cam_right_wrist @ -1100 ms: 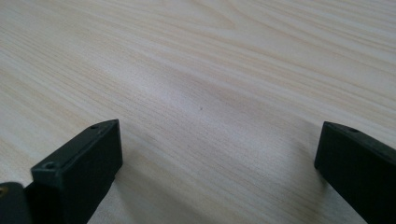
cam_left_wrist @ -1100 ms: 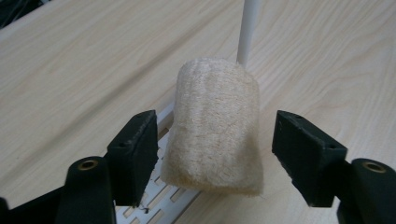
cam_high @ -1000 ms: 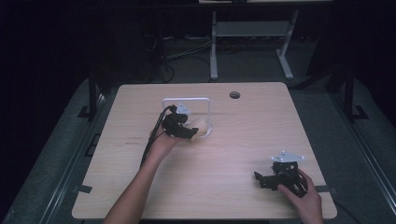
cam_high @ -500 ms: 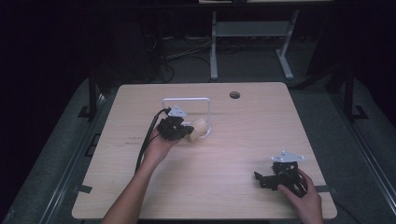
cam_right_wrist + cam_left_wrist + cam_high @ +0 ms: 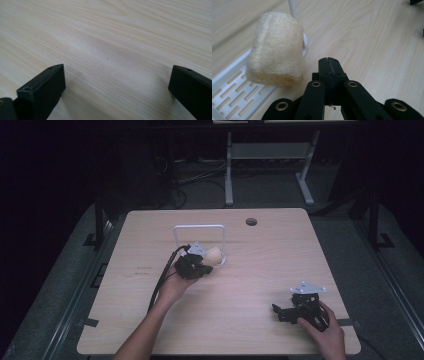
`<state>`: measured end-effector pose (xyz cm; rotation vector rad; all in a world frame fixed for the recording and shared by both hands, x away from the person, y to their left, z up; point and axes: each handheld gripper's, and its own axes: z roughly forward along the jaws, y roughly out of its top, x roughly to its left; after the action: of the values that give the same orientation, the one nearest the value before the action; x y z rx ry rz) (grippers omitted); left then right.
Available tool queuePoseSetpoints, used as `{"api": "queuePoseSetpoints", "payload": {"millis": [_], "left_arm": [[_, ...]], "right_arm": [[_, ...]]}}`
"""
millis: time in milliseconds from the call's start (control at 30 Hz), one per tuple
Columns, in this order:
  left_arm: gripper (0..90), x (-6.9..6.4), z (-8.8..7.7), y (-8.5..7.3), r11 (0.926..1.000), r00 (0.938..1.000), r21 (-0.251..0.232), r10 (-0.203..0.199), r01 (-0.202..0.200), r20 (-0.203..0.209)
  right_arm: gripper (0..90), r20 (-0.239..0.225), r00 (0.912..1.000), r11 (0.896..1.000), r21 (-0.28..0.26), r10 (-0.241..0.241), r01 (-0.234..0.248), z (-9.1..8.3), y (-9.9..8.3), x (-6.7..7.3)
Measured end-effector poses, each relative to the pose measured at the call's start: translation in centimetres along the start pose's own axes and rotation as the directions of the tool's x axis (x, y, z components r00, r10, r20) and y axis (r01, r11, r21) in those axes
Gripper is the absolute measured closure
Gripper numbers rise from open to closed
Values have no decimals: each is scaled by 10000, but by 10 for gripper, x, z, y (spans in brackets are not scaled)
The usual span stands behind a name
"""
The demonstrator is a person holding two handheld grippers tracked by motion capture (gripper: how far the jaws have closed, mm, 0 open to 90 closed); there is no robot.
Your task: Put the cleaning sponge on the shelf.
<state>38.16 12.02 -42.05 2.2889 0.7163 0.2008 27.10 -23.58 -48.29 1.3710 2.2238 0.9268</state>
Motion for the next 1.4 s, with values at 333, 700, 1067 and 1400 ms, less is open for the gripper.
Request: {"api": "queuePoseSetpoints", "payload": {"millis": [333, 700, 1067, 1400], "left_arm": [[899, -2, 17, -6, 9993, 10000, 374, 44, -46, 74], [899, 8, 21, -13, 9986, 9992, 476, -234, 249, -320], [899, 21, 14, -19, 9981, 9961, 332, -491, 517, -736], [899, 31, 8, -24, 9966, 9921, 298, -740, 774, -1012]], "right_arm": [[6, 3, 10000, 10000, -1, 4, -4, 0, 0, 0], [7, 1, 10000, 10000, 0, 3, -3, 0, 0, 0], [7, 2, 10000, 10000, 0, 4, -4, 0, 0, 0], [7, 2, 10000, 10000, -2, 6, -6, 0, 0, 0]]}}
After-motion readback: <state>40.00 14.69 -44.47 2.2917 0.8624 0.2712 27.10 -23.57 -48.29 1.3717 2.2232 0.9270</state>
